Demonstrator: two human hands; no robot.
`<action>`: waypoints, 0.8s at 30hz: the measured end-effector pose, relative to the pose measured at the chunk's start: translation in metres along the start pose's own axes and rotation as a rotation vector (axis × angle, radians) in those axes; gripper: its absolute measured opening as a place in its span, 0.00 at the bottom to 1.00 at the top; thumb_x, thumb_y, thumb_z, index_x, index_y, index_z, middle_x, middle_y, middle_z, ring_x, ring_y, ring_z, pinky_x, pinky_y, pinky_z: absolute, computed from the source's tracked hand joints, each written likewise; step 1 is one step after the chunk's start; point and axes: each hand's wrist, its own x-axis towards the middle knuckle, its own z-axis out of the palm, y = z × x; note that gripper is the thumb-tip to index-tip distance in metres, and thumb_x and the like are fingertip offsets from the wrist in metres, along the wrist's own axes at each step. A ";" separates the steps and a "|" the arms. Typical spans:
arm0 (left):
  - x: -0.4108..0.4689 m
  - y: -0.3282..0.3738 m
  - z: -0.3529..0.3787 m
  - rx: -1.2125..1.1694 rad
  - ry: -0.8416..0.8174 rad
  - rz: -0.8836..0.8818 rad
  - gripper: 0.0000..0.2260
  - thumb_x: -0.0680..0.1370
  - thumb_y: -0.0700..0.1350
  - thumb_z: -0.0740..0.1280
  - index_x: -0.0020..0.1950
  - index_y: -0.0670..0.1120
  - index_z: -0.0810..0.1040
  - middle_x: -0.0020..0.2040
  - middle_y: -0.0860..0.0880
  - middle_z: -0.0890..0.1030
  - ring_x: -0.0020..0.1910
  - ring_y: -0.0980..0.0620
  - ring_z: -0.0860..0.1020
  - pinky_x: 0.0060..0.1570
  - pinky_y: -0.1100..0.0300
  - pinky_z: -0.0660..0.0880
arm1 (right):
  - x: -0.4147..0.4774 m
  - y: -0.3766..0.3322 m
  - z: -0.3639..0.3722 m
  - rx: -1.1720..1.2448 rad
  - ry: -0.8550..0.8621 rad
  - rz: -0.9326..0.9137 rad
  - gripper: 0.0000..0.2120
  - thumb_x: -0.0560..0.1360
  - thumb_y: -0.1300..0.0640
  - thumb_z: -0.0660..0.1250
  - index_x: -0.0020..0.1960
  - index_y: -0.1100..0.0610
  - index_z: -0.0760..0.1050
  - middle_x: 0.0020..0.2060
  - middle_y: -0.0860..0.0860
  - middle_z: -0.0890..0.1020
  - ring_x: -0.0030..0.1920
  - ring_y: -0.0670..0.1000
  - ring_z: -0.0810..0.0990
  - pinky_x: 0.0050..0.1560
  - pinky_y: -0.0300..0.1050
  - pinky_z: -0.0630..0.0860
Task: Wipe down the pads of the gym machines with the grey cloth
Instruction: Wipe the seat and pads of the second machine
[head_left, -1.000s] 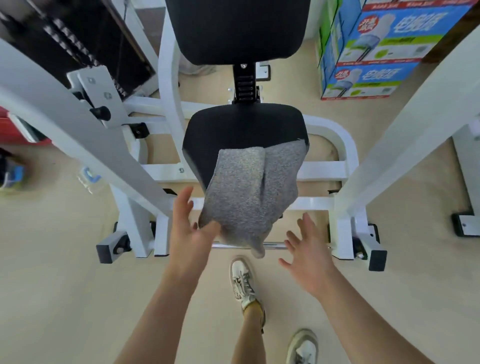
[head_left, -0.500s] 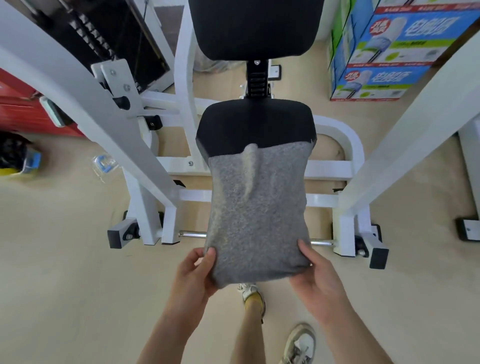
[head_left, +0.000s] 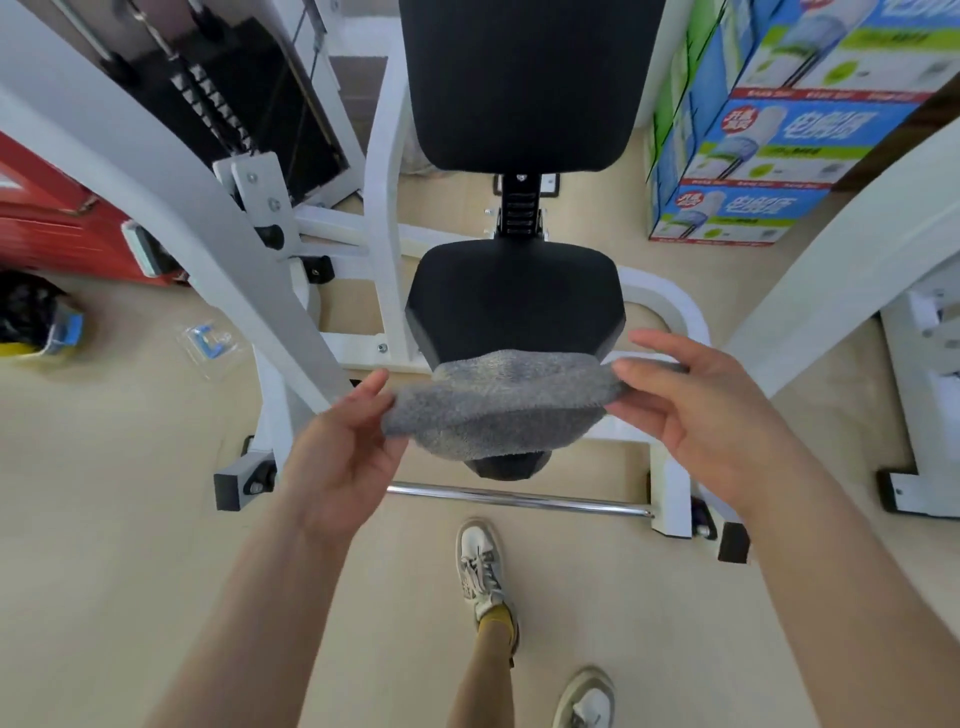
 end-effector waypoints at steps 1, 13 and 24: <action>0.010 0.005 0.002 0.007 0.023 -0.046 0.09 0.79 0.35 0.61 0.59 0.37 0.75 0.52 0.40 0.80 0.47 0.49 0.82 0.43 0.60 0.82 | 0.010 -0.007 0.002 -0.039 -0.010 0.041 0.27 0.73 0.64 0.70 0.69 0.58 0.67 0.53 0.59 0.81 0.46 0.56 0.85 0.48 0.46 0.82; 0.053 -0.027 -0.013 1.052 0.212 0.553 0.30 0.70 0.32 0.70 0.67 0.56 0.69 0.64 0.53 0.69 0.61 0.55 0.70 0.55 0.59 0.70 | 0.064 0.077 0.033 -0.905 0.111 -0.110 0.32 0.68 0.40 0.71 0.68 0.41 0.61 0.60 0.51 0.72 0.60 0.53 0.74 0.58 0.57 0.77; 0.070 -0.078 0.011 0.817 0.029 0.295 0.22 0.81 0.52 0.56 0.75 0.53 0.57 0.68 0.53 0.72 0.64 0.55 0.72 0.60 0.62 0.66 | 0.094 0.081 0.090 -1.945 -0.205 -0.582 0.30 0.78 0.40 0.42 0.72 0.55 0.62 0.76 0.60 0.58 0.77 0.59 0.54 0.72 0.60 0.57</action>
